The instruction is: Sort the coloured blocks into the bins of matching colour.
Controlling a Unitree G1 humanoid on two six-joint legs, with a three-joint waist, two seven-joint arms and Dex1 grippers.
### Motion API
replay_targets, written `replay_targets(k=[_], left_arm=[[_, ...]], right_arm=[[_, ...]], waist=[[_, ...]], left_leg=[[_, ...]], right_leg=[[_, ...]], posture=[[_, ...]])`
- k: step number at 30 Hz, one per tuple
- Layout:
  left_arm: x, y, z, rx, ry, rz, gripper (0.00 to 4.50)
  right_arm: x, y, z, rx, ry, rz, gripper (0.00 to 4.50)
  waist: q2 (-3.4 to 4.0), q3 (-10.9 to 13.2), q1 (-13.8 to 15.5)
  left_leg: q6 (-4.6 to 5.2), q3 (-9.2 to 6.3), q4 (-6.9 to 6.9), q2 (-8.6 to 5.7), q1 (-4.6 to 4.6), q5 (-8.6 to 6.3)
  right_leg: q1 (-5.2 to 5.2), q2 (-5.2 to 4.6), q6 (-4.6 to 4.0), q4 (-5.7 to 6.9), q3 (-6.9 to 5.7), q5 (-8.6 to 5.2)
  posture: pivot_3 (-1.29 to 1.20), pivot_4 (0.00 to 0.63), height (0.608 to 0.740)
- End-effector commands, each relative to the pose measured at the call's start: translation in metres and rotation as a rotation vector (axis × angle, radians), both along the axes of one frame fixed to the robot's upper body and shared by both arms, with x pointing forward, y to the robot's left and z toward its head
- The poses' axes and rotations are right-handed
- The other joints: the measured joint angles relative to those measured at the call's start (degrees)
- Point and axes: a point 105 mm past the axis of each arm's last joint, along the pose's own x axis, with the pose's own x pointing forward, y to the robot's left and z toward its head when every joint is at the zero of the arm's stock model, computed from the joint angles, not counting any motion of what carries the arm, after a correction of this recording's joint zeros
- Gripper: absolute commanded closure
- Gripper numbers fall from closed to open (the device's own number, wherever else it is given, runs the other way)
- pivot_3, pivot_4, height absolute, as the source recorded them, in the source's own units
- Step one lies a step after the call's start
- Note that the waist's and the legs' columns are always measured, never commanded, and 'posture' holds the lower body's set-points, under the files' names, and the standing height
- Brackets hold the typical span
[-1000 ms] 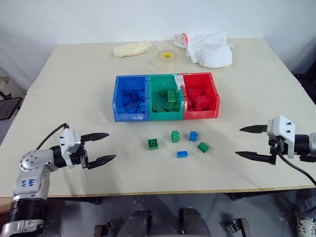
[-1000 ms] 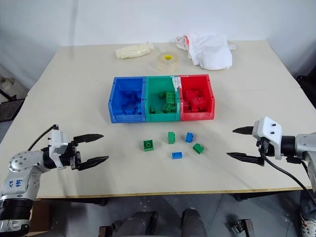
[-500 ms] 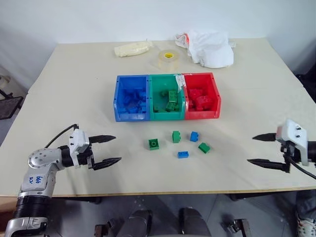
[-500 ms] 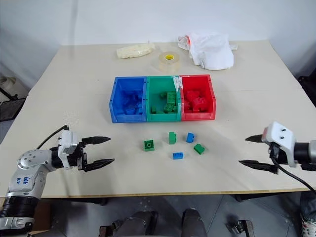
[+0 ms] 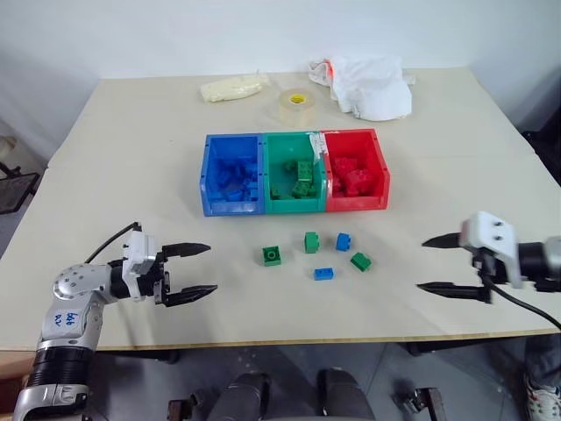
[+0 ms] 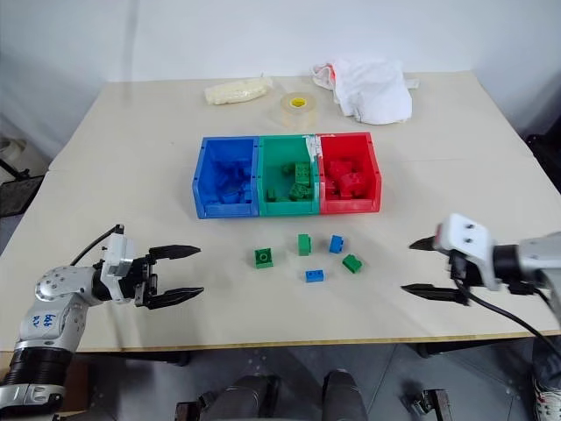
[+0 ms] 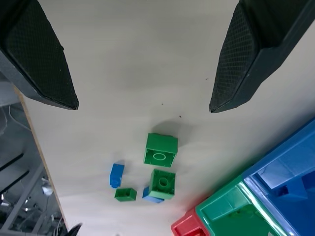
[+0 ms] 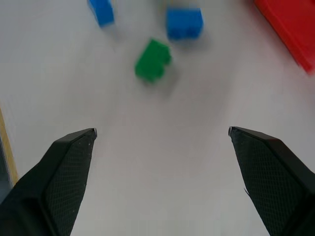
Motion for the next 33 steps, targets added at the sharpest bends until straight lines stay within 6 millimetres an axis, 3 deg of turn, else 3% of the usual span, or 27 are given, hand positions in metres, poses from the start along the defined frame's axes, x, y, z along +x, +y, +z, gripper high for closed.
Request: replay_targets(k=[1,7,12,15,23,25,28,33], left_arm=[[-0.007,-0.001,0.009,-0.021,-0.044,-0.018,0.00],[-0.016,-0.003,0.011,-0.057,-0.048,-0.012,0.00],[-0.019,-0.003,0.011,-0.059,-0.050,0.007,0.00],[-0.020,-0.003,0.012,-0.062,-0.053,0.018,0.00],[-0.016,-0.004,0.013,-0.067,-0.061,0.031,0.00],[-0.014,-0.004,0.014,-0.068,-0.066,0.033,0.00],[-0.011,-0.003,0.015,-0.067,-0.074,0.036,0.00],[-0.007,-0.005,0.017,-0.070,-0.088,0.041,0.00]], right_arm=[[0.010,0.006,-0.005,-0.013,-0.002,-0.005,0.00],[0.028,0.029,-0.031,0.011,0.053,0.000,0.00],[0.032,0.040,-0.039,0.034,0.057,0.010,0.00],[0.033,0.045,-0.040,0.051,0.051,0.017,0.54],[0.032,0.052,-0.037,0.082,0.016,0.016,3.18],[0.031,0.052,-0.030,0.085,-0.013,0.021,3.58],[0.034,0.054,-0.010,0.107,-0.075,0.020,3.58],[0.056,0.071,0.047,0.190,-0.238,0.036,3.58]], waist=[[0.00,0.00,-0.01],[0.00,0.00,-0.03],[-0.04,-0.02,-0.21],[-0.03,-0.02,-0.20],[-0.03,-0.02,-0.12],[-0.03,-0.02,-0.08],[-0.03,-0.02,-0.09],[0.02,0.01,-0.46]], left_leg=[[-0.01,-0.01,-0.02,0.00,0.00,-0.01],[-0.02,-0.03,-0.01,0.01,0.01,-0.04],[-0.02,0.00,0.01,0.03,0.03,-0.04],[-0.04,0.01,0.02,0.09,0.05,-0.04],[-0.07,0.01,0.00,0.13,0.06,-0.05],[-0.08,0.00,-0.01,0.13,0.06,-0.05],[-0.08,0.01,-0.01,0.13,0.04,-0.05],[-0.08,0.09,0.00,0.13,0.05,-0.05]], right_leg=[[-0.01,0.00,0.00,0.00,-0.01,0.00],[-0.03,0.02,0.00,0.05,-0.03,0.01],[-0.02,0.04,-0.01,0.05,-0.02,0.01],[-0.01,0.12,-0.05,0.07,-0.01,0.04],[-0.02,0.16,-0.08,0.06,0.00,0.05],[-0.03,0.16,-0.08,0.06,-0.01,0.05],[-0.04,0.16,-0.08,0.05,-0.01,0.05],[-0.07,0.18,-0.08,0.06,0.03,0.05]], posture=[[0.00,0.150,0.740],[0.00,0.150,0.740],[0.00,0.150,0.740],[0.00,0.150,0.740],[0.00,0.150,0.740],[0.00,0.150,0.740],[0.00,0.150,0.740],[0.00,0.150,0.740]])
